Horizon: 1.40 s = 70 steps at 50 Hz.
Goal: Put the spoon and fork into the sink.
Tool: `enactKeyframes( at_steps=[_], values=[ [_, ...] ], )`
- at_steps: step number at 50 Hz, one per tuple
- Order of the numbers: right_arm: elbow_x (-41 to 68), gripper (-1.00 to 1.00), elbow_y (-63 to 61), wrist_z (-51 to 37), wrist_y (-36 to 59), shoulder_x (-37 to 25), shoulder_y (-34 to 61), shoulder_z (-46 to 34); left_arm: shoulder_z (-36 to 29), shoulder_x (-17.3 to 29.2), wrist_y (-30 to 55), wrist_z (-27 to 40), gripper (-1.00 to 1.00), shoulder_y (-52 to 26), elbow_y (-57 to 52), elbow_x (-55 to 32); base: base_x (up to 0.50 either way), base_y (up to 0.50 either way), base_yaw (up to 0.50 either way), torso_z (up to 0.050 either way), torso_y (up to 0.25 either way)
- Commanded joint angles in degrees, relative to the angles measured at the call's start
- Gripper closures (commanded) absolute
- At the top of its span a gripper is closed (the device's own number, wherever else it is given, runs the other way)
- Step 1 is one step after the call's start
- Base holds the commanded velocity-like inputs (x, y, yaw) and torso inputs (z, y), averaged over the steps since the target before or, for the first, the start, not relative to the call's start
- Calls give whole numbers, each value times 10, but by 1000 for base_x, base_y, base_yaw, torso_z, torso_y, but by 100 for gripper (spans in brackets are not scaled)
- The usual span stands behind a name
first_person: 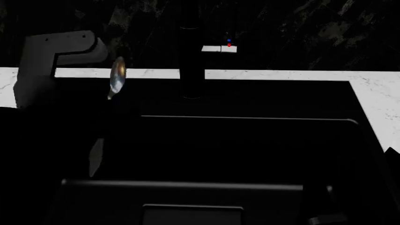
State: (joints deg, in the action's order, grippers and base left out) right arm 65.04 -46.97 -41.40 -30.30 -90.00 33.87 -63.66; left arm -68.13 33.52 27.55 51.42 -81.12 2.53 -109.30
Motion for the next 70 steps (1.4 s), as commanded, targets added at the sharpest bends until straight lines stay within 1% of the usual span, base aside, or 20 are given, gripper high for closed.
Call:
enactKeyframes(
  at_steps=[1,5,7,11,12,13,17,22,32,38,39,44,49,50,53,56,57,61,67,70],
  values=[
    [-10,-100,9,14,-8,0,-2,9,-33,-69,-17,-78,100,71,131,39,0,0,0,0,0],
    [-15,-100,8,9,-11,0,-4,7,-58,-100,10,-101,100,96,204,27,0,0,0,0,0],
    [-18,-100,8,6,-13,0,-6,5,-93,-119,37,-128,100,96,239,55,0,0,0,0,0],
    [-18,-100,9,7,-16,0,-7,5,-119,-147,62,-159,100,97,297,69,0,0,0,0,0],
    [-17,-100,10,8,-17,0,-7,5,-117,-153,76,-164,100,99,312,54,0,0,0,0,0],
    [-16,-100,11,9,-17,0,-7,5,-126,-161,75,-169,100,99,325,66,0,0,0,0,0],
    [-13,-100,11,10,-14,0,-6,7,-159,-206,102,-231,100,102,408,90,0,0,0,0,0],
    [-10,-100,12,9,-12,0,-6,8,-195,-237,124,-271,100,119,458,116,0,0,0,0,0],
    [-9,-100,10,11,-8,0,-6,9,-224,-248,133,-290,100,142,484,142,0,0,0,0,0],
    [-18,-100,9,7,-17,0,-12,4,-223,-241,140,-292,100,138,462,140,0,0,0,0,0],
    [-19,-100,10,6,-18,0,-13,3,-221,-236,142,-287,-100,135,449,137,0,0,0,0,0],
    [-22,-100,9,4,-20,0,-14,3,-202,-212,131,-259,-100,113,405,129,0,0,0,0,0],
    [-26,-100,11,4,-25,0,-18,0,-178,-167,127,-209,-100,89,313,112,0,0,0,0,0],
    [-26,-100,11,4,-26,0,-18,0,-177,-163,128,-209,-100,87,305,110,0,0,0,0,0],
    [-27,-100,12,5,-28,0,-19,-1,-154,-117,122,-162,-100,61,214,98,0,0,0,0,0],
    [-29,-100,13,5,-30,0,-20,-1,-134,-87,116,-127,-100,40,159,88,0,0,0,0,0],
    [-31,-100,14,4,-33,0,-22,-3,-122,-64,120,-109,-100,20,114,81,0,0,0,0,0],
    [-31,-100,8,-2,-27,0,-18,1,-82,-9,116,-53,-100,-19,0,50,0,0,0,0,0],
    [-22,-100,3,1,-13,0,-10,10,-53,39,122,4,-100,-70,-63,29,0,0,0,0,0],
    [-20,-100,0,-1,-8,0,-7,13,-51,53,137,28,-100,-98,-87,41,0,0,0,0,0]
  ],
)
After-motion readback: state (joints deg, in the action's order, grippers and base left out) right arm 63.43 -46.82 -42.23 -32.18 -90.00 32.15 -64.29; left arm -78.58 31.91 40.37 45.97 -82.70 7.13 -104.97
